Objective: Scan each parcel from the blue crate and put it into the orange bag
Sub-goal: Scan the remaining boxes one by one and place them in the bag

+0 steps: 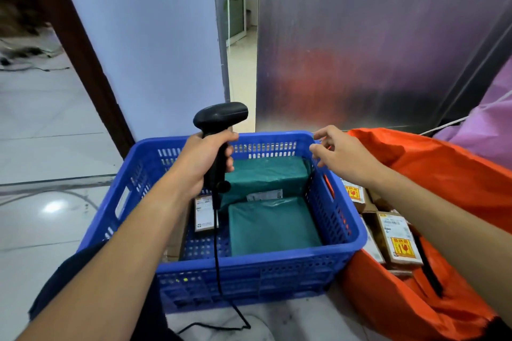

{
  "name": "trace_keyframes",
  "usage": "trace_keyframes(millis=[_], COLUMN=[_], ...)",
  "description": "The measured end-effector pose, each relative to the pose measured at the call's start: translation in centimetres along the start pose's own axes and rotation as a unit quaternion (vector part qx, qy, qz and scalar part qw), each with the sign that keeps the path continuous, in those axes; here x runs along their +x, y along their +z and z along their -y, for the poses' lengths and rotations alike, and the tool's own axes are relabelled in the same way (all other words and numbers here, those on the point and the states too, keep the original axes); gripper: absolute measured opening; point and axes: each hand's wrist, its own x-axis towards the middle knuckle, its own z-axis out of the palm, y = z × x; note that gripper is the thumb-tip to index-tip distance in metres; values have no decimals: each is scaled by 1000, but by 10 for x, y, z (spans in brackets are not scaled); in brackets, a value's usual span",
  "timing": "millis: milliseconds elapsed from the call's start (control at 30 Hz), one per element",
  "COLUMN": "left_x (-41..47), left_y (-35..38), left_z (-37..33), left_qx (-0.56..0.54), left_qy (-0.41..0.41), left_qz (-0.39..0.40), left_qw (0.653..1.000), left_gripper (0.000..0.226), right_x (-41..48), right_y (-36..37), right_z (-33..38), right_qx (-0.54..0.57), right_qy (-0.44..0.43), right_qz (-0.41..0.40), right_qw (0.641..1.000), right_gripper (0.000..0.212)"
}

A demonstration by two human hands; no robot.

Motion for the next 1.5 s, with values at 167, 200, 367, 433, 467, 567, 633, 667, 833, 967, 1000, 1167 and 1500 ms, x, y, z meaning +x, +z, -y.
trace_keyframes(millis=[167, 200, 367, 433, 467, 567, 633, 667, 833, 967, 1000, 1167, 1500], left_x=[9, 11, 25, 30, 33, 40, 46, 48, 61, 73, 75, 75, 83], left_y=[-42, -50, -85, -95, -100, -108, -113, -115, -122, -125, -125, -133, -141], left_z=[0, -2, -15, -18, -18, -19, -20, -19, -20, -20, -19, -14, -13], left_qx=[38, 43, 42, 42, 41, 41, 54, 65, 90, 92, 95, 118, 140], left_qy=[-41, -54, -97, -103, -109, -128, -137, -139, -155, -162, -162, -171, -171], left_qz=[-8, -10, -9, -16, -20, -24, -27, -28, -19, -20, -21, -22, -36], left_qw=[998, 998, 994, 994, 993, 991, 989, 988, 984, 982, 982, 978, 975], left_gripper=[10, 10, 21, 22, 23, 25, 25, 24, 26, 26, 26, 28, 30], right_x=[23, 28, 52, 60, 64, 75, 84, 86, 89, 76, 72, 55, 31], right_y=[23, 30, 76, 97, 109, 142, 168, 181, 252, 313, 327, 376, 413], right_z=[18, 22, 43, 51, 56, 66, 70, 71, 61, 45, 41, 34, 24], right_qx=[5, 5, 8, -6, -15, -25, -54, -73, -118, -146, -160, -231, -324], right_qy=[-7, -8, -11, -19, -25, -26, -27, -30, -47, -75, -87, -143, -222], right_qz=[9, 12, 54, 89, 109, 154, 187, 208, 319, 413, 438, 530, 561], right_qw=[1000, 1000, 998, 996, 994, 987, 981, 975, 939, 896, 881, 804, 729], right_gripper=[15, 13, 14, 16, 18, 20, 21, 22, 25, 42, 47, 65, 91])
